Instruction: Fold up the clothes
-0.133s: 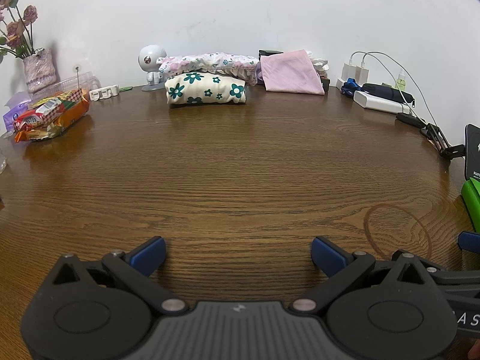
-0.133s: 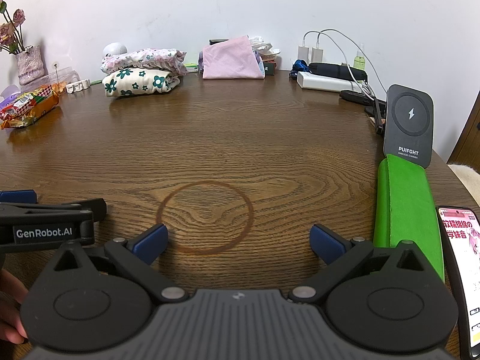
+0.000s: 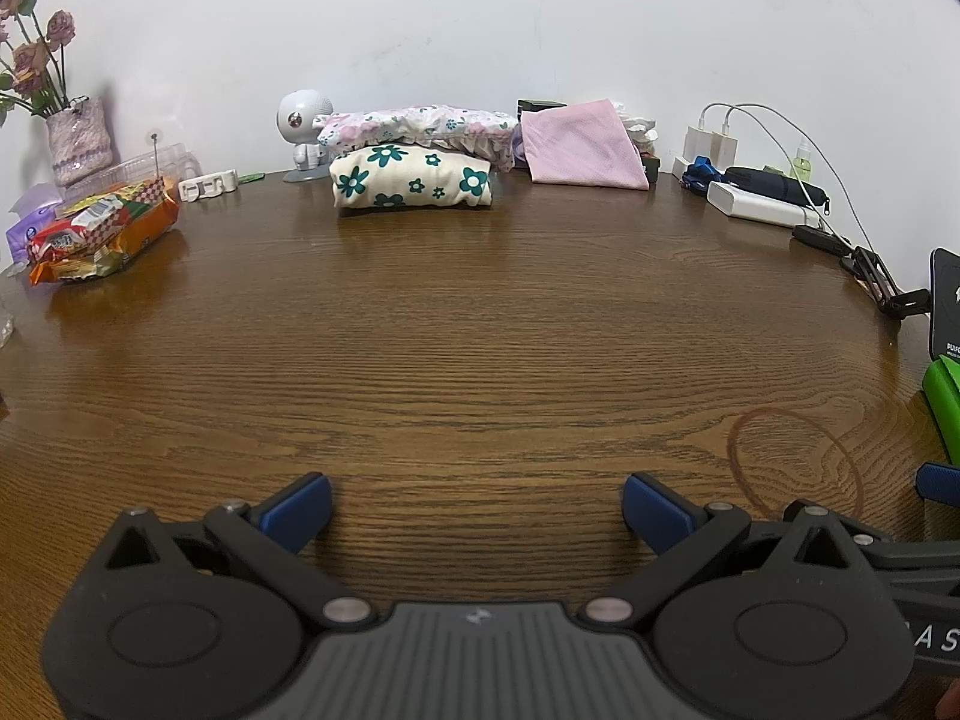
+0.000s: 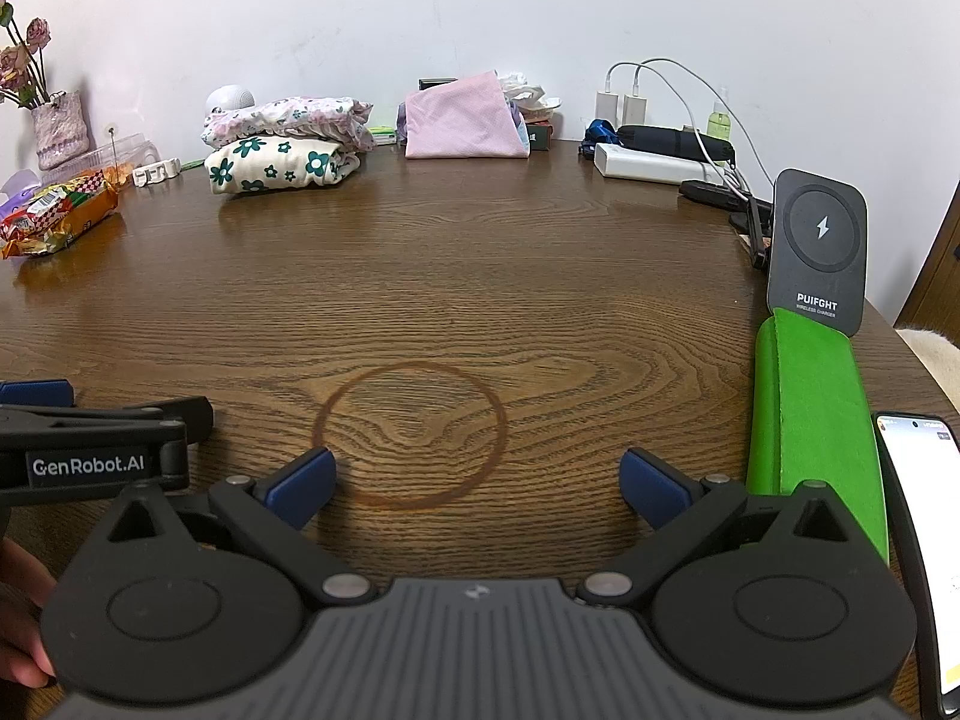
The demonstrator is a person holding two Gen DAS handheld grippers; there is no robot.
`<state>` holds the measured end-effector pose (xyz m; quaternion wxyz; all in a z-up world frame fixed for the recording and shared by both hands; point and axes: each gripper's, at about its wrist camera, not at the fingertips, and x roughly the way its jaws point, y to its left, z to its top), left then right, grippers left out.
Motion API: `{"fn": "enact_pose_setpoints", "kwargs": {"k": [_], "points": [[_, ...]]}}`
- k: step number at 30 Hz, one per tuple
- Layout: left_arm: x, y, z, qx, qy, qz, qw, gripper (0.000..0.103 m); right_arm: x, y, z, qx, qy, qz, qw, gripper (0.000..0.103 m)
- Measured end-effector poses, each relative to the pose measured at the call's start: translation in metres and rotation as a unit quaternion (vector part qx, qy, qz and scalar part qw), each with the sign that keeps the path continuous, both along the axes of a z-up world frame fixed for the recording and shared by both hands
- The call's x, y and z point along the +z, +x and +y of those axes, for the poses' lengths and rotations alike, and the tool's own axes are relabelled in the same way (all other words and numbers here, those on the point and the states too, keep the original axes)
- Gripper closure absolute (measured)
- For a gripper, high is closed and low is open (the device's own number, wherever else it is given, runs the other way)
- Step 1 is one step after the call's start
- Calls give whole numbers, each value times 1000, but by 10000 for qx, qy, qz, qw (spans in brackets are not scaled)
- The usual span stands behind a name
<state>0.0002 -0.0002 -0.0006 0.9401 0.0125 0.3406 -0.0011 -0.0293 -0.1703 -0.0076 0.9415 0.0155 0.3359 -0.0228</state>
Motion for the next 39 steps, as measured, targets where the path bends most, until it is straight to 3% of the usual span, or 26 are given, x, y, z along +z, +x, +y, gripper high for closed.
{"fn": "enact_pose_setpoints", "kwargs": {"k": [39], "points": [[-7,-6,-2,-14,-11,-8,10000,0,1,-1,4,-41,-14,-3,10000,1]]}}
